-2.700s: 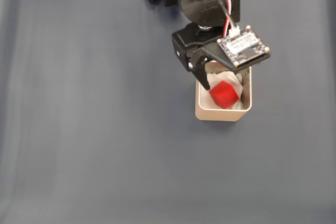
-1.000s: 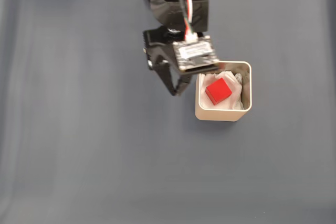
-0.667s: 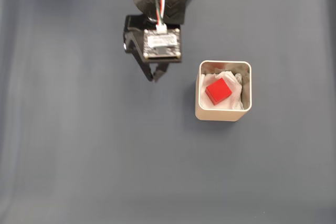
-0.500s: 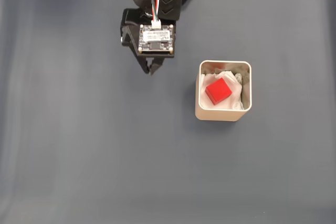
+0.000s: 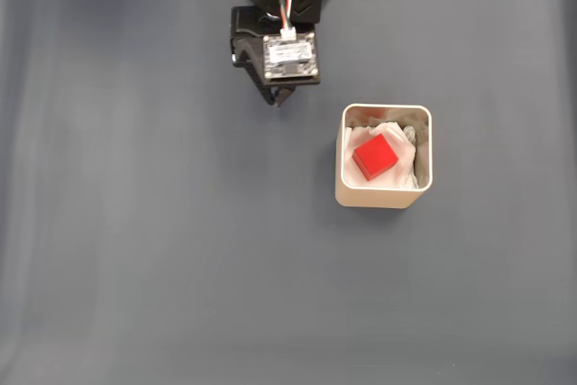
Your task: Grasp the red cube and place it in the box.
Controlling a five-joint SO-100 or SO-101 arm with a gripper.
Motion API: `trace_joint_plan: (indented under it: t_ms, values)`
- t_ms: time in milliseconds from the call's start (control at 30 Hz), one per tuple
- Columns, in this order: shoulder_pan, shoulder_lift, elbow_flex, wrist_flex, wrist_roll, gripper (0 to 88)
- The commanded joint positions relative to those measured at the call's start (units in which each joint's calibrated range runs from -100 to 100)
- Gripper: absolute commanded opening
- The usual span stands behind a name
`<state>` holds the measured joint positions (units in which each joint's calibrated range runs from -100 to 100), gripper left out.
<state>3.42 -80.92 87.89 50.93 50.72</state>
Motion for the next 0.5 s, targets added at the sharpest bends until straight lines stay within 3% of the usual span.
trace_joint_plan:
  t_ms: [0, 467]
  values:
    - [-1.18, -3.24, 1.99, 0.24, 0.05, 0.1]
    - [-2.75, -13.28, 11.93, 10.74, -1.12, 0.1]
